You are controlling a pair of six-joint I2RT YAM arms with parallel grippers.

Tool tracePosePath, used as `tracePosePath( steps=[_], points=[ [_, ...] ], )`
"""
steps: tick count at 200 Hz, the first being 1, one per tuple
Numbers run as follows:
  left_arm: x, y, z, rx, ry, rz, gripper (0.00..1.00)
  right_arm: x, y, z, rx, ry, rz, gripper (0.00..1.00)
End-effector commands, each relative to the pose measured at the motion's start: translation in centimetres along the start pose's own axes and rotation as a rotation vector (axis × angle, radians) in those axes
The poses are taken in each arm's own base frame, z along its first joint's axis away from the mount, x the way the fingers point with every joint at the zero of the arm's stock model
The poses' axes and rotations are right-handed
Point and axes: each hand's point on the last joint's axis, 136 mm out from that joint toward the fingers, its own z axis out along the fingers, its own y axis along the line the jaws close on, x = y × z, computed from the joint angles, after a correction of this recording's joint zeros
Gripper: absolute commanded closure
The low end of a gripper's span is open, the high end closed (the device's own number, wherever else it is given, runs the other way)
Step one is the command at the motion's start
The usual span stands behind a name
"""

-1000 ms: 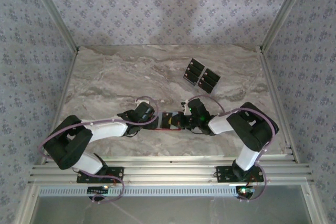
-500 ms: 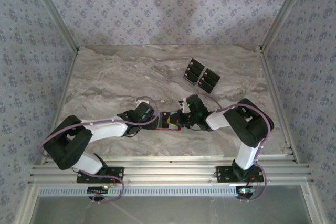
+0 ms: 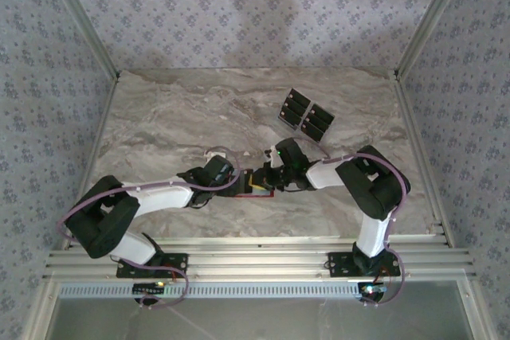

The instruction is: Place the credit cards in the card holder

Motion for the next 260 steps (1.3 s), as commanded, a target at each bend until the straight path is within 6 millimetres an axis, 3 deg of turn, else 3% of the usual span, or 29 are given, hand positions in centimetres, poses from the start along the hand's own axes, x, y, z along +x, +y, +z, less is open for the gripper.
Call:
tracePosePath(
  steps=[1,28,61,82,109,148,186,192,260],
  points=[
    [1.9,1.6,-0.4,-0.061,0.062,0.029,0.00,0.8,-0.5,-0.6,0.074,0.037,-0.018,0.71],
    [0.5,1.5,-1.4,-0.058,0.033,0.000,0.00,0.1,1.0,-2.3,0.125,0.024,-0.074,0.53],
    [-0.7,2.0,-2.3,-0.059,0.010,-0.033,0.00,-0.5,1.4,-4.1,0.225,0.011,-0.126,0.49],
    [-0.7,2.5,-2.5,-0.068,0.006,-0.042,0.00,-0.7,1.2,-4.6,0.309,0.019,-0.151,0.54],
    [-0.1,3.2,-2.4,-0.092,0.021,-0.044,0.00,-1.0,0.9,-4.5,0.410,0.030,-0.214,0.71],
    [1.1,4.6,-2.2,-0.146,0.037,-0.044,0.00,-1.5,0.8,-3.4,0.463,0.040,-0.240,0.81],
    [1.5,4.9,-2.1,-0.150,0.041,-0.049,0.00,-1.2,-0.2,-2.0,0.526,0.076,-0.269,0.80],
    [1.5,4.9,-2.0,-0.150,0.042,-0.049,0.00,-2.0,0.9,-1.8,0.508,0.058,-0.281,0.80],
    [1.9,4.6,-1.1,-0.144,0.062,-0.049,0.00,-1.4,0.4,0.5,0.501,0.100,-0.277,0.80]
  ],
)
